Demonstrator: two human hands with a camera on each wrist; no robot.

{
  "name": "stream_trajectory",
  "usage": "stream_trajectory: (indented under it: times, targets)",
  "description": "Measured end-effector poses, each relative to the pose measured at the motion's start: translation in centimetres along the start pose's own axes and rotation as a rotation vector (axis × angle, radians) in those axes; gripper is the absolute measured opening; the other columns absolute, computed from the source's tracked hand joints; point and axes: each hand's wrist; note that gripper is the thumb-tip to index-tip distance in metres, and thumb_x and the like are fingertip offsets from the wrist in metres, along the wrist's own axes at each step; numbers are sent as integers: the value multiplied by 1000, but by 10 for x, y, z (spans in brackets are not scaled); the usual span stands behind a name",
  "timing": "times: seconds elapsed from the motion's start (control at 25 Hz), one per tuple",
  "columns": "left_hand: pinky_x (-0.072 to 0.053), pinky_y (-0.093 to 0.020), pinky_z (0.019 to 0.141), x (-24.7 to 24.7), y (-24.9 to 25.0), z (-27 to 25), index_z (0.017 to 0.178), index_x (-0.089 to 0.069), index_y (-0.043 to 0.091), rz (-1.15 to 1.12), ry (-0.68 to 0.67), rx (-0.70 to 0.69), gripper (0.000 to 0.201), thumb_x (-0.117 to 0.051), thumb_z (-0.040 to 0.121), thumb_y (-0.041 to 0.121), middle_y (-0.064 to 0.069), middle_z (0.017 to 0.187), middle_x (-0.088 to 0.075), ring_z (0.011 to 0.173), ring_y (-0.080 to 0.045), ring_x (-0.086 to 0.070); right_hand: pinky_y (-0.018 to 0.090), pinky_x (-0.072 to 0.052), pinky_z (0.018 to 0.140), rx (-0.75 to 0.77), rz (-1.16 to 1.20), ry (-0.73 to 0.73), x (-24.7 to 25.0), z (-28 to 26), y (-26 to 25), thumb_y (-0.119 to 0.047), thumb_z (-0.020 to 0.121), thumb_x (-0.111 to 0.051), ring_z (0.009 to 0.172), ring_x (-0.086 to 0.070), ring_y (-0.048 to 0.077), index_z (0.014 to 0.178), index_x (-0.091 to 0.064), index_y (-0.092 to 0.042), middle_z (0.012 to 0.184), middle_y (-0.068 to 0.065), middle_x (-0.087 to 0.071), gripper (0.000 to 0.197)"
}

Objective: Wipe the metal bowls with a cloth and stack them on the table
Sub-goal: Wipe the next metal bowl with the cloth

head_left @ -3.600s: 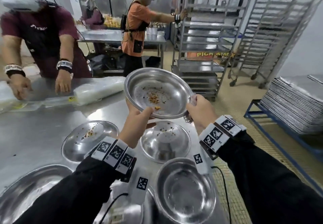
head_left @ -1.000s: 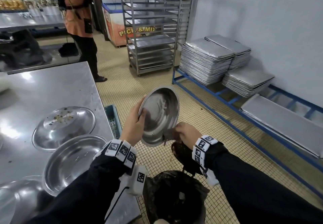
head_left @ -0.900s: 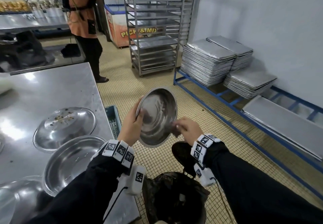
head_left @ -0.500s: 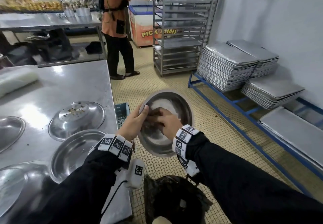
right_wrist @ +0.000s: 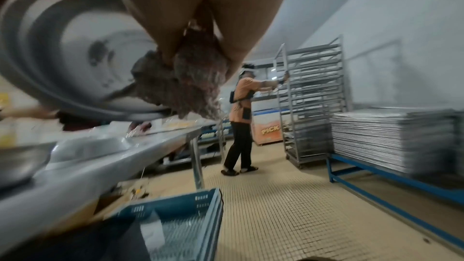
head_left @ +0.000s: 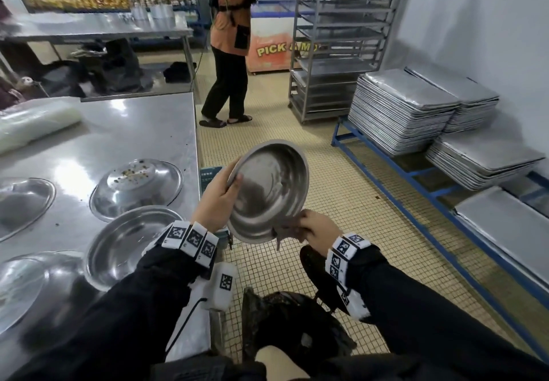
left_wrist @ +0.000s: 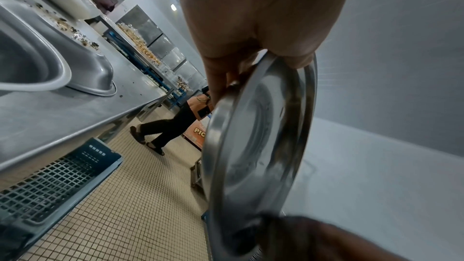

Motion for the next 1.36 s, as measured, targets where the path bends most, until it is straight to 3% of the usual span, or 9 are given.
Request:
stream_trajectory:
  times: [0.2,0.44,0.64,0.76,0.88,1.04,1.16,1.24,1.36]
  targets:
    - [-53,-13,75,-9,5,-11,150,-24,36,-45,122,68,50,-31,102,45,-2,130,-53,109,-18,-58,14,-49,87,-114,308,629,-11,1,-22,-11,94,-52,98,-58,8,116,-65,-12,110,0,-63,25]
    - [-33,9,64,-22,27,-21,151,-24,27,-161,194,70,47,-29,104,37,4,133,-46,109,-2,-46,23,-16,115,251,173,122,-38,1,-79,-39,101,-31,141,-24,10,149,-23,-30,154,-6,-27,50]
    - [-42,2,66,-16,18,-24,150,-21,29,-184,199,69,48,-29,104,37,7,135,-41,108,-4,-49,46,-26,114,144,-297,124,-33,-2,-22,-58,95,0,138,-34,24,142,-42,-21,143,4,-46,73]
    - [-37,0,79,-22,11,-25,151,-18,31,-166,230,84,49,-29,104,38,13,136,-36,126,-7,-41,37,-12,119,92,-140,17,-36,3,-46,-63,88,3,144,-19,20,147,-31,-22,152,2,-33,80]
    - [-31,9,65,-23,17,-25,150,-21,29,-163,243,63,46,-30,105,33,19,123,-40,114,0,-37,32,-3,119,113,42,39,-48,-1,-73,-58,94,-8,146,-9,12,149,-25,-28,155,-5,-24,64]
    - [-39,4,69,-19,13,-26,148,-31,24,-182,241,92,45,-32,104,35,15,125,-46,97,13,-48,49,4,118,-63,-339,59,-30,0,-34,-59,89,12,146,8,17,149,-1,-33,159,-6,-6,67]
    - [-49,-30,93,-15,-5,-29,138,-51,20,-218,209,222,48,-36,101,48,0,122,-63,110,-16,-61,51,5,117,-230,-395,95,-4,9,-8,-52,97,-6,143,22,22,149,9,-27,156,-1,21,60]
    - [-50,-46,88,-12,-15,-30,123,-62,19,-280,148,330,53,-41,95,59,-12,110,-69,97,-33,-64,45,-9,118,-255,-255,204,9,17,-7,-53,98,-18,146,6,25,151,4,-17,158,6,15,68]
    - [-47,-57,90,-1,-18,-33,106,-68,14,-368,81,383,51,-47,92,58,-28,109,-66,95,-50,-62,37,-47,97,-253,3,278,27,26,-13,-43,98,-38,117,-52,22,147,-24,-15,141,9,-41,58]
Point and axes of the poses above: each hand's wrist, its own z-axis towards the middle knuckle, its own x-axis out of the back of the hand, y = z × x
